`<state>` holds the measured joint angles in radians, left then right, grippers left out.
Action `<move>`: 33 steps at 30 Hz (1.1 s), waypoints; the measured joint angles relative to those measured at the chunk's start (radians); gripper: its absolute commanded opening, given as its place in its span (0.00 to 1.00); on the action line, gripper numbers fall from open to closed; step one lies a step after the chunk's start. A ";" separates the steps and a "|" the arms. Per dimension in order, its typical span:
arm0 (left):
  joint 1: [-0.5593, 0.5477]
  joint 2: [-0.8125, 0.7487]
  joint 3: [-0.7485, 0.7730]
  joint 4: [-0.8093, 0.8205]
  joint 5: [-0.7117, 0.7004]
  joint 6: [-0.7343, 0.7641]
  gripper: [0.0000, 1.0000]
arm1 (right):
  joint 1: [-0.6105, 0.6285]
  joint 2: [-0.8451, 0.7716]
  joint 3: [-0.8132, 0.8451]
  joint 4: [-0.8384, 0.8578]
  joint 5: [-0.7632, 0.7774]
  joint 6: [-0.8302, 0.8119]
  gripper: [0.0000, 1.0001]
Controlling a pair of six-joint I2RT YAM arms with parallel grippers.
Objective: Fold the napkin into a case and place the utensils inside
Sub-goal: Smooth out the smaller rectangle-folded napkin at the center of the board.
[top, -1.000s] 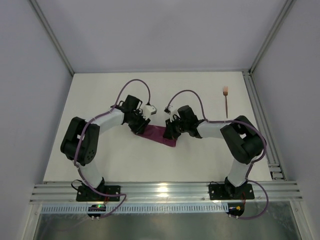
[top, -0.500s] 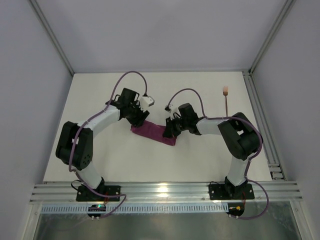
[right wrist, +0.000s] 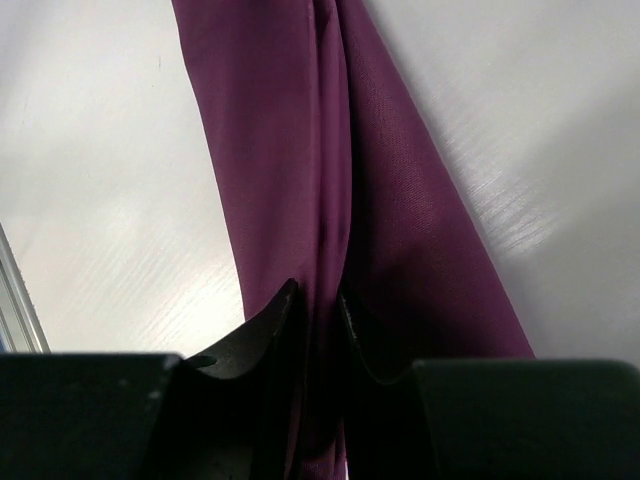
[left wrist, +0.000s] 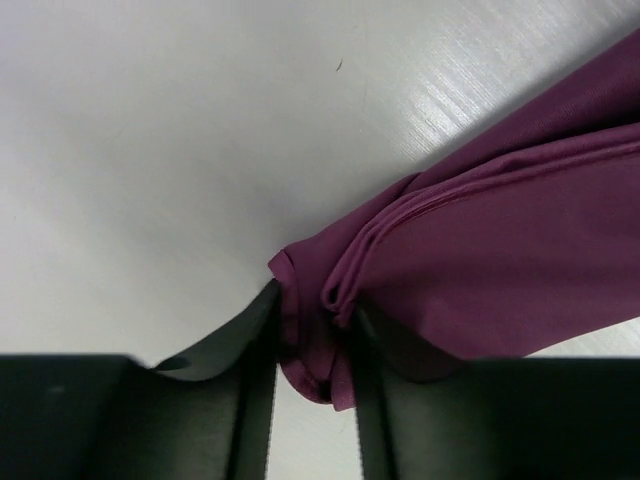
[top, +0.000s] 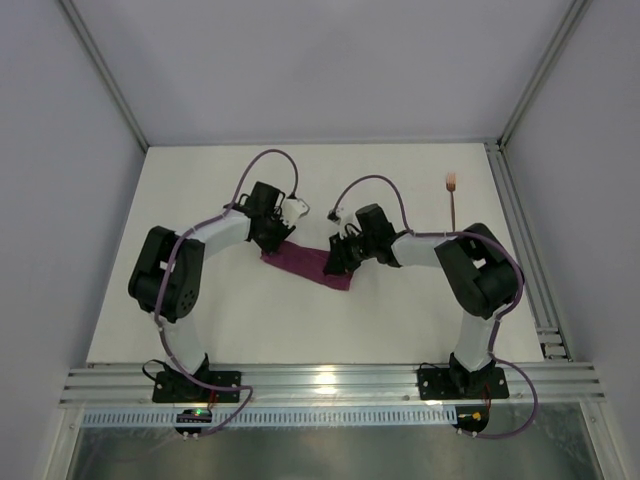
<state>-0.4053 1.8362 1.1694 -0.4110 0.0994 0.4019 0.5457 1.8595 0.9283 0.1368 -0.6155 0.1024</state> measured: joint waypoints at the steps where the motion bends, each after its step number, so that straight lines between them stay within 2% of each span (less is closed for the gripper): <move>1: -0.001 0.000 0.000 0.006 -0.001 0.002 0.23 | 0.000 0.000 0.004 -0.005 0.000 -0.003 0.27; 2: -0.001 0.001 0.000 0.008 -0.001 -0.001 0.14 | 0.000 0.001 0.011 -0.016 0.000 -0.008 0.29; 5: 0.000 0.002 0.000 0.015 -0.002 0.002 0.00 | 0.000 0.003 0.027 -0.039 0.002 -0.018 0.30; 12: 0.000 0.002 -0.008 0.034 -0.008 0.016 0.00 | 0.000 0.001 0.081 -0.141 0.087 -0.033 0.34; 14: 0.000 0.002 -0.012 0.043 -0.011 0.022 0.00 | 0.000 -0.004 0.099 -0.181 0.123 -0.047 0.28; 15: 0.000 0.002 -0.013 0.048 -0.013 0.025 0.00 | 0.000 -0.006 0.105 -0.199 0.139 -0.055 0.17; 17: 0.000 0.002 -0.016 0.057 -0.018 0.027 0.00 | -0.001 -0.010 0.116 -0.232 0.163 -0.068 0.12; 21: 0.000 0.001 -0.022 0.071 -0.021 0.034 0.00 | -0.005 -0.020 0.131 -0.277 0.192 -0.077 0.10; 26: 0.000 0.000 -0.029 0.086 -0.020 0.052 0.00 | -0.005 -0.044 0.144 -0.292 0.218 -0.080 0.04; 33: 0.000 -0.005 -0.037 0.096 -0.020 0.063 0.00 | -0.005 -0.048 0.153 -0.288 0.256 -0.075 0.04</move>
<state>-0.4053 1.8317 1.1320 -0.3149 0.0795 0.4648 0.5407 1.8118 1.0813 -0.1513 -0.3599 0.0273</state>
